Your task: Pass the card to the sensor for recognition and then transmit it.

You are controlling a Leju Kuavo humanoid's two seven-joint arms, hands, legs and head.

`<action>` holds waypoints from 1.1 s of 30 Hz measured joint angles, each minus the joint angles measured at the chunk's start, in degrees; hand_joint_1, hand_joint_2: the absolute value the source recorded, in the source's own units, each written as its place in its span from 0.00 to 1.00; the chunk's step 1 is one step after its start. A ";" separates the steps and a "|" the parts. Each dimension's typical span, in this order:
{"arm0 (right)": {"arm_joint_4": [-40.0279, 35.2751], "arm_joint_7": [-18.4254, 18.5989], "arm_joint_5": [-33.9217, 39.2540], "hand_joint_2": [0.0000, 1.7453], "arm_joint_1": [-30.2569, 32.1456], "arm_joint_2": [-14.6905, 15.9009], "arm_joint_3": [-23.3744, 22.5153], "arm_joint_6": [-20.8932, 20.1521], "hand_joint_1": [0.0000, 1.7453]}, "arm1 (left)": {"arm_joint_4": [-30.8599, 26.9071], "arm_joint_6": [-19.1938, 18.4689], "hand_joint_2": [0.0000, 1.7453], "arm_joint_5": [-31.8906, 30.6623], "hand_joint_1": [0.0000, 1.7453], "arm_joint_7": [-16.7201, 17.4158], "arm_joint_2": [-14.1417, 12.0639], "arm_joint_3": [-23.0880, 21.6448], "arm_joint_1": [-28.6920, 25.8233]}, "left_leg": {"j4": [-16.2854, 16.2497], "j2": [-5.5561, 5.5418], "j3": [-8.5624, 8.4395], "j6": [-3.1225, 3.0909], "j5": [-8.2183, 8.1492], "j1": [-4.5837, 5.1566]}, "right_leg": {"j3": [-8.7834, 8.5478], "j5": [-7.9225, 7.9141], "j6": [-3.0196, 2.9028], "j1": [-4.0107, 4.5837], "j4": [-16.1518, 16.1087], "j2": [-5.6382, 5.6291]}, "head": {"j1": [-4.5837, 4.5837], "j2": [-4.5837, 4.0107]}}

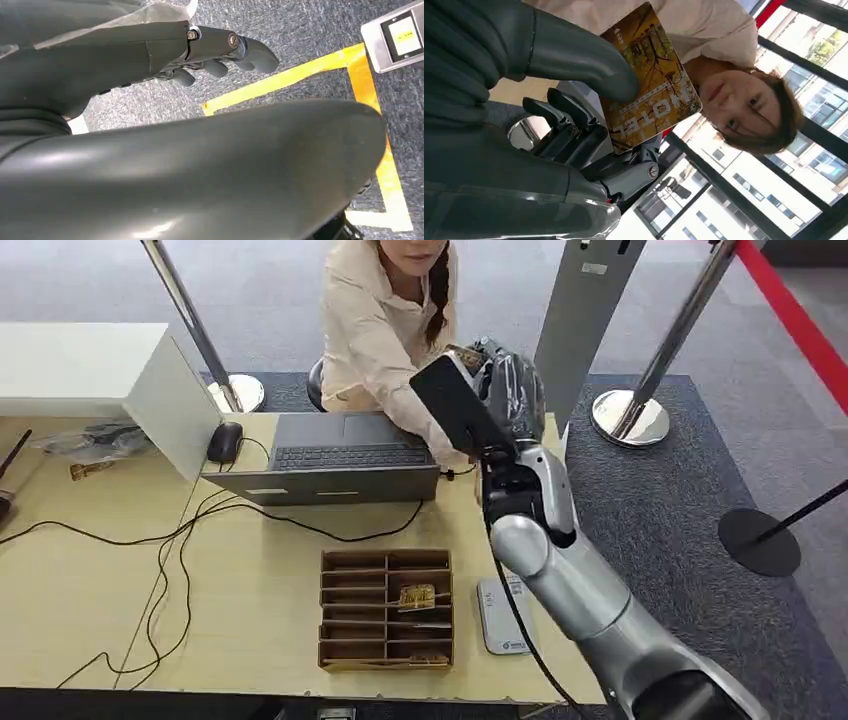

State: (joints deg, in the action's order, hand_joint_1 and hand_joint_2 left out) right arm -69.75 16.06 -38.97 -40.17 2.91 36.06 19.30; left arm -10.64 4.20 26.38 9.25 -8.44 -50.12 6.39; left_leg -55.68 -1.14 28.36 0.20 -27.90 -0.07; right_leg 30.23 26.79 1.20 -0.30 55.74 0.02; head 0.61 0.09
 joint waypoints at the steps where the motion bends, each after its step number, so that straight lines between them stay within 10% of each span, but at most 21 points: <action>1: 0.04 0.00 -0.02 1.00 -0.02 0.00 0.04 0.00 1.00 | 0.00 0.00 0.00 0.00 0.00 -0.09 0.02 0.00 0.00 | 0.00 0.00 0.00 0.00 0.00 0.00 | 0.00 0.00 0.00 0.00 0.00 0.00 | -0.02 0.00; 23: 3.91 -0.02 -2.16 1.00 -2.42 -1.79 1.49 1.92 1.00 | 0.00 -0.09 0.00 -0.66 0.00 -0.33 0.33 -0.09 -0.01 | 0.00 0.00 0.00 0.00 0.00 0.00 | 0.00 0.00 0.00 0.00 0.00 0.00 | 0.00 0.00; 24: 4.20 -0.02 -2.16 1.00 -2.53 -1.95 1.53 1.92 0.87 | 0.00 -0.11 0.00 -0.66 0.00 -0.33 0.33 -0.09 -0.02 | 0.00 0.00 0.00 0.00 0.00 0.00 | 0.01 0.00 0.00 0.00 0.00 0.00 | 0.00 0.00; 25: 4.48 -0.02 -2.16 1.00 -2.60 -2.10 1.57 1.95 0.02 | 0.00 -0.11 0.00 -0.66 0.00 -0.33 0.33 -0.09 -0.01 | 0.00 0.00 0.00 0.00 0.00 0.00 | 0.01 0.00 0.00 0.00 0.00 0.00 | -0.02 0.00; 26: 4.79 -0.04 -2.16 1.00 -2.68 -2.23 1.62 1.93 0.00 | 0.00 -0.11 0.00 -0.63 0.00 -0.33 0.33 -0.09 -0.01 | 0.00 0.00 0.00 0.00 0.00 0.00 | 0.01 0.00 0.00 0.00 0.00 0.00 | 0.00 0.00; 27: 5.05 -0.07 -2.16 0.00 -2.74 -2.36 1.66 1.92 0.00 | 0.00 -0.11 0.00 -0.63 0.00 -0.33 0.35 -0.09 -0.01 | 0.00 0.01 0.00 0.00 0.00 0.00 | 0.01 0.00 0.00 0.00 0.00 0.00 | -0.02 0.00; 33: 6.12 -0.24 -2.08 0.00 -2.85 -2.75 2.01 2.36 0.00 | 0.00 -0.11 0.00 -0.59 0.00 -0.37 0.37 -0.09 -0.03 | 0.00 0.00 0.00 0.00 0.00 0.00 | 0.00 0.00 0.00 0.00 0.00 0.00 | 0.00 0.00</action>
State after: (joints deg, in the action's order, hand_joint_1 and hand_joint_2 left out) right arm -63.63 15.82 -41.05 -43.02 0.15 38.07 21.66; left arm -10.64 4.09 25.79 8.87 -8.07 -50.21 6.36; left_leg -55.68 -1.14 28.36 0.20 -27.90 -0.07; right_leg 30.23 26.79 1.20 -0.30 55.74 0.02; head 0.61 0.09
